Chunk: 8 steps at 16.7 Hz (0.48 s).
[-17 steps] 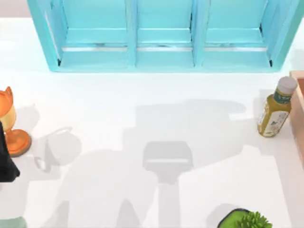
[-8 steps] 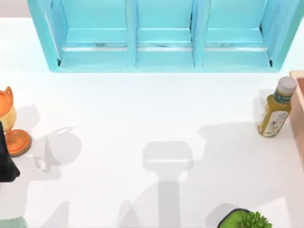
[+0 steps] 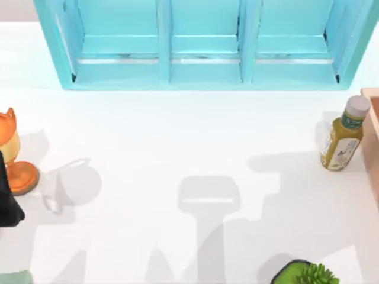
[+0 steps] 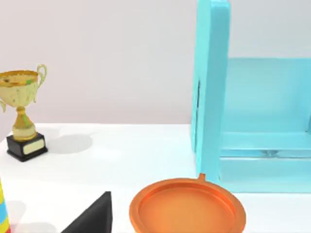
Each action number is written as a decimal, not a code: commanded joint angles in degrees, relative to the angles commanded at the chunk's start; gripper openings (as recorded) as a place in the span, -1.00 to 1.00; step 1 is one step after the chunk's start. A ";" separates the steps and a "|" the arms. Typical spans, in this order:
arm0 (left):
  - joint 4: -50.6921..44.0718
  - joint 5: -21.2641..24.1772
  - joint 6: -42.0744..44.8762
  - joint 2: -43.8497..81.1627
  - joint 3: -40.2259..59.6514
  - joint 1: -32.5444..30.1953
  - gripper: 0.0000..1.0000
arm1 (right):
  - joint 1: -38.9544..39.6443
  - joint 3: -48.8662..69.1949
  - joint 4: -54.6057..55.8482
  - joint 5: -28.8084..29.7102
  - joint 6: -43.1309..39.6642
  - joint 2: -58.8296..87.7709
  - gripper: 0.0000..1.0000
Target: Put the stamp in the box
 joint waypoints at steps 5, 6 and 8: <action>0.00 0.00 0.00 0.00 0.00 0.00 1.00 | 0.12 -5.45 6.36 0.01 0.21 1.24 -1.00; 0.00 0.00 0.00 0.00 0.00 0.00 1.00 | 0.12 -5.45 6.36 0.01 0.21 1.24 -1.00; 0.00 0.00 0.00 0.00 0.00 0.00 1.00 | 0.12 -5.45 6.36 0.01 0.21 1.24 -1.00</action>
